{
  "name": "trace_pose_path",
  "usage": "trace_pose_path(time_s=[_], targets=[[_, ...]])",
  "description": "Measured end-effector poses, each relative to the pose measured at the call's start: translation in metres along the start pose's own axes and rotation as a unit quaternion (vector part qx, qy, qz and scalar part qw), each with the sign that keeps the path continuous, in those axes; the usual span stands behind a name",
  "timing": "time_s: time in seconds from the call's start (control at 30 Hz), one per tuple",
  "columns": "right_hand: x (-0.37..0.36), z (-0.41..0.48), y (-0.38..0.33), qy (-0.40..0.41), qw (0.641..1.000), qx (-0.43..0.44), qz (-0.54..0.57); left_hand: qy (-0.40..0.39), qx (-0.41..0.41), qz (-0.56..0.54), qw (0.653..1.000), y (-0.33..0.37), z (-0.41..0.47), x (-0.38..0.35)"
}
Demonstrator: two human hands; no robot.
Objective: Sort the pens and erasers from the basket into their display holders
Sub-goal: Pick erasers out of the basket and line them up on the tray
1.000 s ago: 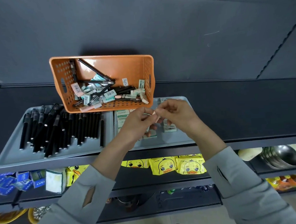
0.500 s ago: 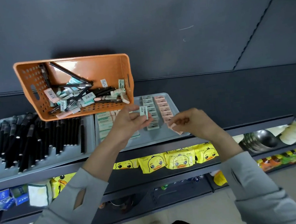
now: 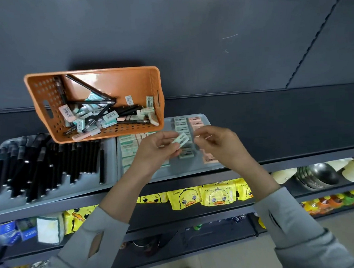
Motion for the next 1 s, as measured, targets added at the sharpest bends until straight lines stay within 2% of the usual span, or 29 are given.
trace_pose_path(time_s=[0.07,0.13,0.17,0.2,0.27,0.37,0.5,0.67,0.87,1.0], targets=[[-0.018,0.008,-0.011,-0.034,0.993,-0.011,0.110,-0.016,-0.006,0.020,1.000,0.001,-0.004,0.001],[-0.031,0.011,-0.017,-0.060,0.987,-0.009,0.148,-0.009,-0.022,0.052,0.998,0.003,-0.006,0.006],[-0.033,0.012,-0.016,-0.059,0.986,-0.016,0.154,0.015,-0.046,0.109,0.993,0.007,-0.006,0.014],[-0.033,0.012,-0.012,-0.055,0.986,-0.028,0.157,0.046,-0.081,0.192,0.977,0.013,-0.006,0.023],[-0.030,0.009,-0.002,-0.047,0.987,-0.052,0.148,0.101,-0.152,0.343,0.921,0.027,-0.011,0.037],[-0.029,0.001,0.008,-0.069,0.989,-0.071,0.112,0.094,-0.230,0.460,0.853,0.027,-0.020,0.038],[-0.037,-0.008,0.002,-0.109,0.994,-0.020,-0.020,0.055,-0.256,0.490,0.832,0.012,-0.027,0.032],[-0.037,-0.005,-0.012,-0.043,0.976,0.101,-0.190,0.059,-0.285,0.507,0.811,0.012,-0.029,0.027],[-0.042,0.003,-0.016,-0.061,0.965,0.105,-0.232,0.052,-0.309,0.509,0.802,0.014,-0.029,0.029],[-0.043,0.028,-0.044,-0.029,0.967,0.127,-0.218,0.063,-0.309,0.481,0.818,0.019,-0.030,0.045]])
Point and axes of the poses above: each hand's wrist, its own z-axis towards the middle knuckle, its own x-axis out of the back of the hand, y = z × x, the point moved 10 cm from there along z, towards the middle knuckle, and after that the axes turned 4 degrees about -z, right-handed, at the moved point
